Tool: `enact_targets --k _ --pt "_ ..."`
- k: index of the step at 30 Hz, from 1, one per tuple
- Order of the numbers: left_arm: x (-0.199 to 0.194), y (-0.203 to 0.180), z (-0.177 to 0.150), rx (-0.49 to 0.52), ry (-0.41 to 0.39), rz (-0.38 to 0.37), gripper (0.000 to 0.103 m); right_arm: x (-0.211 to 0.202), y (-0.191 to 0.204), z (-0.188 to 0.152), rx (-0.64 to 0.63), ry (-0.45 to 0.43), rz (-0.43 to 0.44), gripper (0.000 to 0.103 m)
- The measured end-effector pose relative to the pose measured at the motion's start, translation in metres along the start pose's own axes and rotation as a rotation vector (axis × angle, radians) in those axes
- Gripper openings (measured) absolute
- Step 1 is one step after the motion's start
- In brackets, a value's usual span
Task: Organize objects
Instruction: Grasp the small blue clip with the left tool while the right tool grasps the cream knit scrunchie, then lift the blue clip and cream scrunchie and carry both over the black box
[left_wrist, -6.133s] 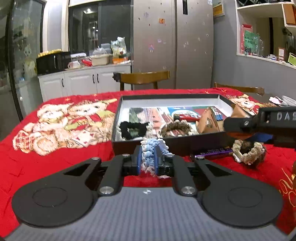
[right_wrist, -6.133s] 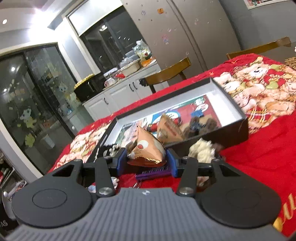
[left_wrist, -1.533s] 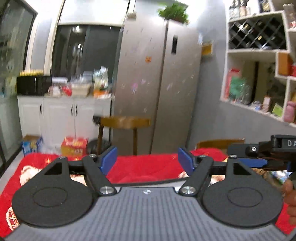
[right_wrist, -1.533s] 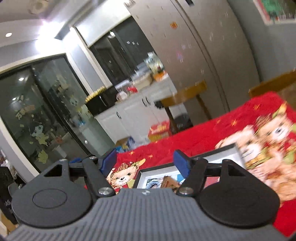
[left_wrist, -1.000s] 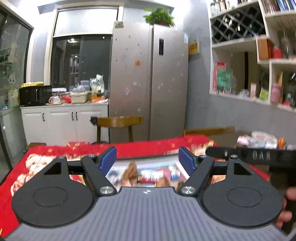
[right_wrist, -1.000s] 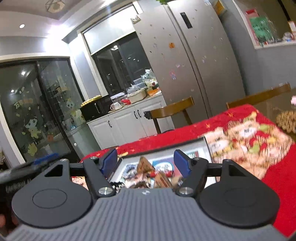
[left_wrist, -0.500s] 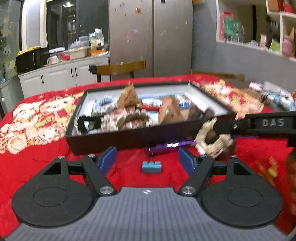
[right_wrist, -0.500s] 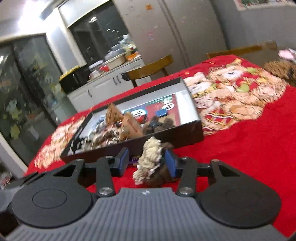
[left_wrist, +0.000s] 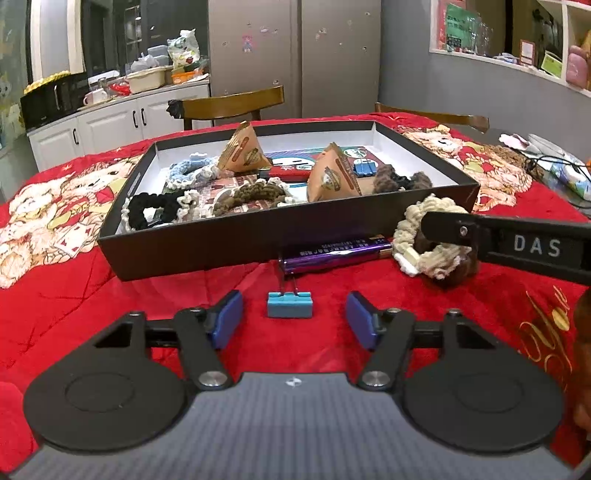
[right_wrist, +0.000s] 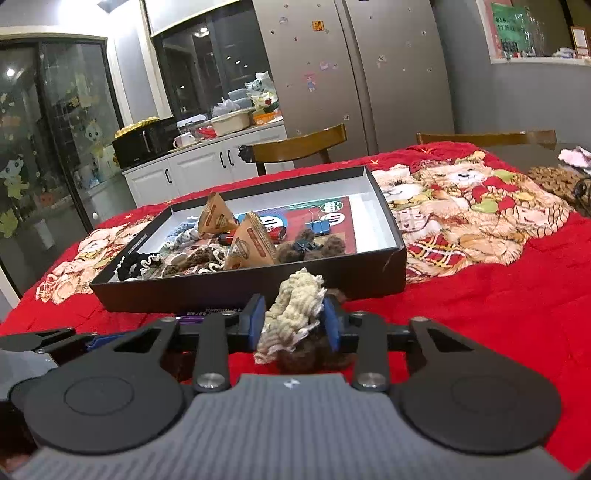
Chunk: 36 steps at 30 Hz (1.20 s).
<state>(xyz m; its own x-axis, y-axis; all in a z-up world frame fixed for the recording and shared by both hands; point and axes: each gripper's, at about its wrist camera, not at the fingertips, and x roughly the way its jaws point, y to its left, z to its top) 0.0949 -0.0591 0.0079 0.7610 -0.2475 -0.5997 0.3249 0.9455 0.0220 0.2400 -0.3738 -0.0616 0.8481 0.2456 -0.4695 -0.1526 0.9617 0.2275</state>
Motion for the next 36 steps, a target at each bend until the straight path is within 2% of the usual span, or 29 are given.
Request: enact_targets --k 8,18,29,36 --pt "-0.001 0.005 -0.001 -0.025 -0.013 -0.014 0.030 -0.002 0.001 -0.001 0.031 0.017 0.081 0.017" --pt "-0.008 0.006 -0.004 -0.038 -0.030 -0.007 0.030 -0.008 0.010 -0.005 0.027 0.022 0.152 0.016" --pt "-0.023 0.000 -0.008 -0.003 -0.101 0.037 0.029 -0.014 0.007 -0.001 0.050 0.002 0.187 0.016" --pt "-0.026 0.002 -0.008 -0.014 -0.109 0.044 0.029 -0.016 0.006 0.001 0.061 -0.003 0.205 0.016"
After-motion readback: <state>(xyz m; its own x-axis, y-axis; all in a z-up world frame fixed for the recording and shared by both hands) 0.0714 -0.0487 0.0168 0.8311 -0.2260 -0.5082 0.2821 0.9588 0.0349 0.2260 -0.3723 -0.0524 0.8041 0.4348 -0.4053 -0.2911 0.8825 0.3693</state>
